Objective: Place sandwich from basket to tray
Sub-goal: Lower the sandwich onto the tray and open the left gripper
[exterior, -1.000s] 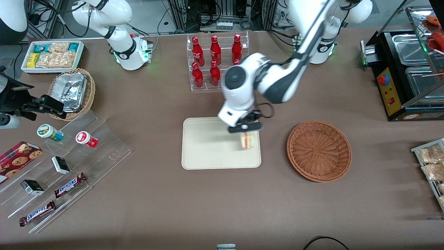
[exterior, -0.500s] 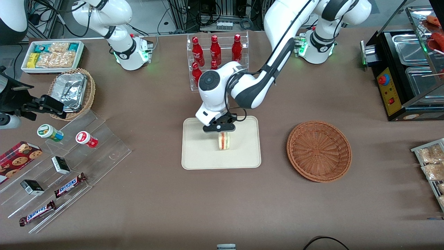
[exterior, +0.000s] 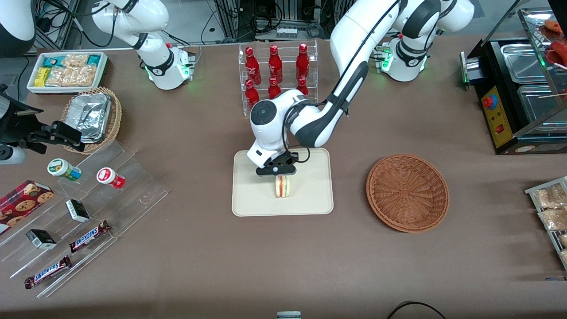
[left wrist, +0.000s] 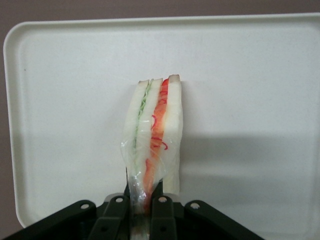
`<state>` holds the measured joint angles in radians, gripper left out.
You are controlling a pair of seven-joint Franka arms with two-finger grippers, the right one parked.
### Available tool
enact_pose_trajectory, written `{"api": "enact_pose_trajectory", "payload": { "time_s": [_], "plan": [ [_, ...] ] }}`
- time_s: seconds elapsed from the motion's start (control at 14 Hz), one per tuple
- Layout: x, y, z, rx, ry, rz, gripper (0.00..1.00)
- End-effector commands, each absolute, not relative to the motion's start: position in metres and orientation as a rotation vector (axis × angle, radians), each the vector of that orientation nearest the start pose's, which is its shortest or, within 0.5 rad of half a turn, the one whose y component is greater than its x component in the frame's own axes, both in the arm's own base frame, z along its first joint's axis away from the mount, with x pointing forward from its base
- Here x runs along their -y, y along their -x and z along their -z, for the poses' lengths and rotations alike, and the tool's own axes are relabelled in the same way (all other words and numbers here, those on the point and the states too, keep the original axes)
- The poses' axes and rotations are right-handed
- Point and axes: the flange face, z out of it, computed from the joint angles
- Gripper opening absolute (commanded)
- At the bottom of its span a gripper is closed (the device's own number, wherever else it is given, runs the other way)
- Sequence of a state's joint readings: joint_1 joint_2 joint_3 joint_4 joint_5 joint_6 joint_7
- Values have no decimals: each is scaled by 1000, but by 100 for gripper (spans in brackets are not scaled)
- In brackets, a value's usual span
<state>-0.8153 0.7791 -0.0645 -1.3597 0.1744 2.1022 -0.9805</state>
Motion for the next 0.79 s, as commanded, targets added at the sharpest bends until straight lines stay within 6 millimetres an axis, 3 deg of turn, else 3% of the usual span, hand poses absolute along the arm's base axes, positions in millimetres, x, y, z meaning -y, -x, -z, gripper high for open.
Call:
{"api": "enact_pose_trajectory", "payload": {
  "time_s": [0.0,0.07,0.21,0.36,0.5,0.64,0.71],
  "plan": [
    [560,-484,-252,58,3035,152,79],
    [560,-484,-254,64,3037,157,100],
    [557,-488,-267,77,3046,169,100],
    [555,-491,-299,98,3067,201,100],
    [528,-503,-363,205,3058,185,100],
    [488,-516,-431,470,3068,122,100],
    [471,-518,-461,522,3067,129,100]
  ]
}}
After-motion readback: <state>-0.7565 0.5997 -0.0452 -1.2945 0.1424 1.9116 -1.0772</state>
